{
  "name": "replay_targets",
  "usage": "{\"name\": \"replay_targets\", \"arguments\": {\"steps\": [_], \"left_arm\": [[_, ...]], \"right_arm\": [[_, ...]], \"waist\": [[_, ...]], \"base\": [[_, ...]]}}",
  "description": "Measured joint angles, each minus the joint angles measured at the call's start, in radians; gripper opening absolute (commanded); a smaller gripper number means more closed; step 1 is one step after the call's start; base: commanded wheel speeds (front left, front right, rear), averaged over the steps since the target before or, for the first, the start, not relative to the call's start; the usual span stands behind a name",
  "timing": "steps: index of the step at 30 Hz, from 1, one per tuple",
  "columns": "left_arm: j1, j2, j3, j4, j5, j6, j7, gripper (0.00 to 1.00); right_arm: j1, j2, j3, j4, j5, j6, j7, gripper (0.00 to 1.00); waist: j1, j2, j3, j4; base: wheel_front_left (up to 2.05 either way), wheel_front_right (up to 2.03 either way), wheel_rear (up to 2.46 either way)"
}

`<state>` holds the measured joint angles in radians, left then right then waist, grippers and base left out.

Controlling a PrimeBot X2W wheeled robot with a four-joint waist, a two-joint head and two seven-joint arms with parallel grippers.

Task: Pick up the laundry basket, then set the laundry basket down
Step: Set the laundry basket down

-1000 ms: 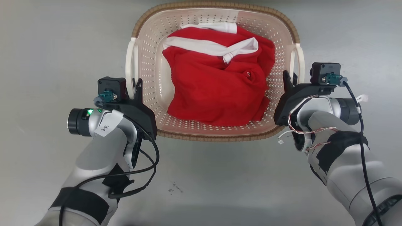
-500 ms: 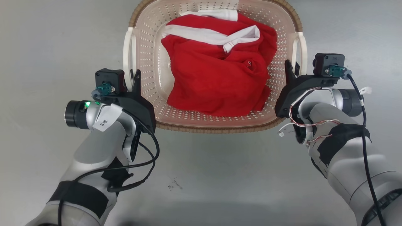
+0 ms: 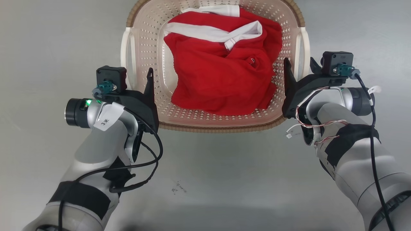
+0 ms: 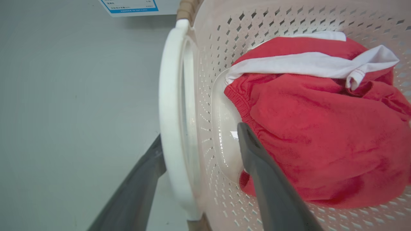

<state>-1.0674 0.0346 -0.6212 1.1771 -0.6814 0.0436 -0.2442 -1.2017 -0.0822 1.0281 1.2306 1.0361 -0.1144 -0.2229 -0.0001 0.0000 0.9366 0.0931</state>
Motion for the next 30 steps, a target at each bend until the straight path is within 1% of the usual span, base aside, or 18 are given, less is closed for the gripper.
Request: {"name": "replay_targets", "arguments": {"steps": [11, 20, 24, 30], "left_arm": [[0.001, 0.022, 0.019, 0.015, 0.001, -0.001, -0.006, 1.00], [0.041, 0.026, 0.059, -0.031, -0.008, -0.036, -0.006, 1.00], [0.083, 0.034, 0.085, -0.067, -0.012, -0.039, -0.006, 1.00], [0.166, 0.063, 0.122, -0.127, -0.012, -0.044, -0.006, 1.00]], "right_arm": [[0.007, 0.000, -0.009, 0.011, 0.000, 0.005, -0.017, 1.00], [0.038, 0.000, -0.022, 0.010, 0.000, 0.037, -0.026, 1.00], [0.057, -0.001, -0.029, 0.005, 0.000, 0.051, -0.026, 1.00], [0.095, 0.000, -0.057, -0.028, 0.000, 0.061, -0.026, 1.00]], "waist": [[0.0000, -0.0001, -0.072, -0.005], [0.0000, 0.0000, -0.172, -0.012], [0.0000, -0.0001, -0.226, -0.015], [-0.0001, -0.0001, -0.311, -0.020]], "base": [[0.00, 0.00, 0.00], [0.00, 0.00, 0.00], [0.00, 0.00, 0.00], [0.00, 0.00, 0.00]]}}
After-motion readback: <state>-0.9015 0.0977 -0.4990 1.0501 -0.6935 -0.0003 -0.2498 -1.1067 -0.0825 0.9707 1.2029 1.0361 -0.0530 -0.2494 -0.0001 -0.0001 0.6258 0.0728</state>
